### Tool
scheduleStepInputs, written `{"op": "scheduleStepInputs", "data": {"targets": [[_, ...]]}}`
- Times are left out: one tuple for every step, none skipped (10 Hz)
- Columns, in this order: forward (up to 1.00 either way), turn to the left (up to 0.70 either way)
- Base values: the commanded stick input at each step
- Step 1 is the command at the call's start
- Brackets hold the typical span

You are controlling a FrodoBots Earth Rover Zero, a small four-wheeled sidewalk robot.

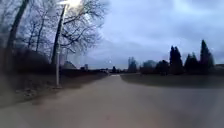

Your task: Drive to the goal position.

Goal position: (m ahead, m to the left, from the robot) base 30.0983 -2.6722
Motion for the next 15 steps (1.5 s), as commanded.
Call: {"op": "scheduleStepInputs", "data": {"targets": [[1.0, -0.01], [1.0, -0.28], [1.0, -0.14], [1.0, 0.04], [1.0, 0.04], [1.0, 0.04], [1.0, 0.04], [1.0, 0.04], [1.0, 0.04], [1.0, 0.04], [1.0, 0.04], [1.0, 0.04], [1.0, 0.04], [1.0, 0.04], [1.0, 0.44]]}}
